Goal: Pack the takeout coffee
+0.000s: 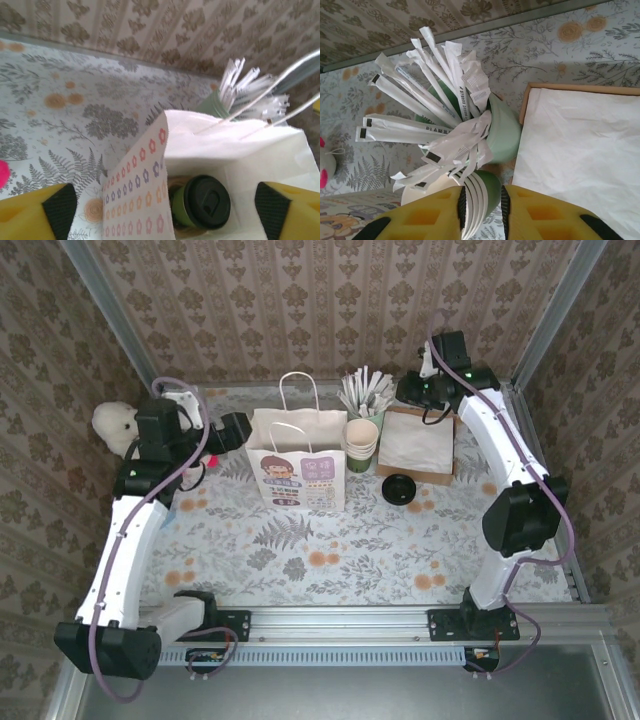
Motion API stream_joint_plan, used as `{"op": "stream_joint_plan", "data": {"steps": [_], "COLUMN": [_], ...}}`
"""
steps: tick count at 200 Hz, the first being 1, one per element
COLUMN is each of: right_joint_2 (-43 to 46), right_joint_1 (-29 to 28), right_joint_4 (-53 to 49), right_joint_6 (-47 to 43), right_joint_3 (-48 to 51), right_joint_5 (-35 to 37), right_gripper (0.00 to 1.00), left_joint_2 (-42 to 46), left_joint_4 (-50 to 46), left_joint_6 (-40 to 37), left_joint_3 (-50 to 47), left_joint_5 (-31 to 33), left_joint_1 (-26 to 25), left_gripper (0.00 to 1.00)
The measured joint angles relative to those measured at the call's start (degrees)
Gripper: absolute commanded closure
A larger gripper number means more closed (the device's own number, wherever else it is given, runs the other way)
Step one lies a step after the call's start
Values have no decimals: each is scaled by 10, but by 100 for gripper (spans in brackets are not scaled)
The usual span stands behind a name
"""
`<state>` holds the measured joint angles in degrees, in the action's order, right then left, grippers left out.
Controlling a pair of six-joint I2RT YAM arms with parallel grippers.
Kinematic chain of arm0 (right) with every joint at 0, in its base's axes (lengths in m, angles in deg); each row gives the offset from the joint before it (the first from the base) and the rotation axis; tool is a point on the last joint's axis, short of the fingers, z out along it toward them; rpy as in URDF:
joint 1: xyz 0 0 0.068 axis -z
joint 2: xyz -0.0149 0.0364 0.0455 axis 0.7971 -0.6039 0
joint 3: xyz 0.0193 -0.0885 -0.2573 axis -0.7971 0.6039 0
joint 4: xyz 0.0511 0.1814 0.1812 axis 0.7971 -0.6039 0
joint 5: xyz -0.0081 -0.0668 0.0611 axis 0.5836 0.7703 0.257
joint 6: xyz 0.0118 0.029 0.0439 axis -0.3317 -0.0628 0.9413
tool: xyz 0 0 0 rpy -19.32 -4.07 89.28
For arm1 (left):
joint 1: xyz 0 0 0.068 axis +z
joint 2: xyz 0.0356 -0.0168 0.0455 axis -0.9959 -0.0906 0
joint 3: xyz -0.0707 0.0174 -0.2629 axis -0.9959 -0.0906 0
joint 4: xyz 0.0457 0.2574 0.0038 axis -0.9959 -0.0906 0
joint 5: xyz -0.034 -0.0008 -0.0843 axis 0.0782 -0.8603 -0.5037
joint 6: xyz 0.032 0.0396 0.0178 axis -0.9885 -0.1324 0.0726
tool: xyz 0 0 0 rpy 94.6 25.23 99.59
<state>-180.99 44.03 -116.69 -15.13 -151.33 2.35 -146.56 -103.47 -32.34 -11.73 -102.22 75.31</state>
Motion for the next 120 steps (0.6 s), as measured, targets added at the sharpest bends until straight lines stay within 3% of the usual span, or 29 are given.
{"op": "stream_joint_plan", "data": {"steps": [120], "right_joint_2": [-47], "right_joint_1": [11], "right_joint_4": [43], "right_joint_6": [56], "right_joint_3": [27], "right_joint_5": [-58], "right_gripper": [71], "left_joint_2": [-13], "left_joint_4": [17], "left_joint_6": [27], "left_joint_3": [-27], "left_joint_5": [21], "left_joint_1": [18], "left_gripper": [0]}}
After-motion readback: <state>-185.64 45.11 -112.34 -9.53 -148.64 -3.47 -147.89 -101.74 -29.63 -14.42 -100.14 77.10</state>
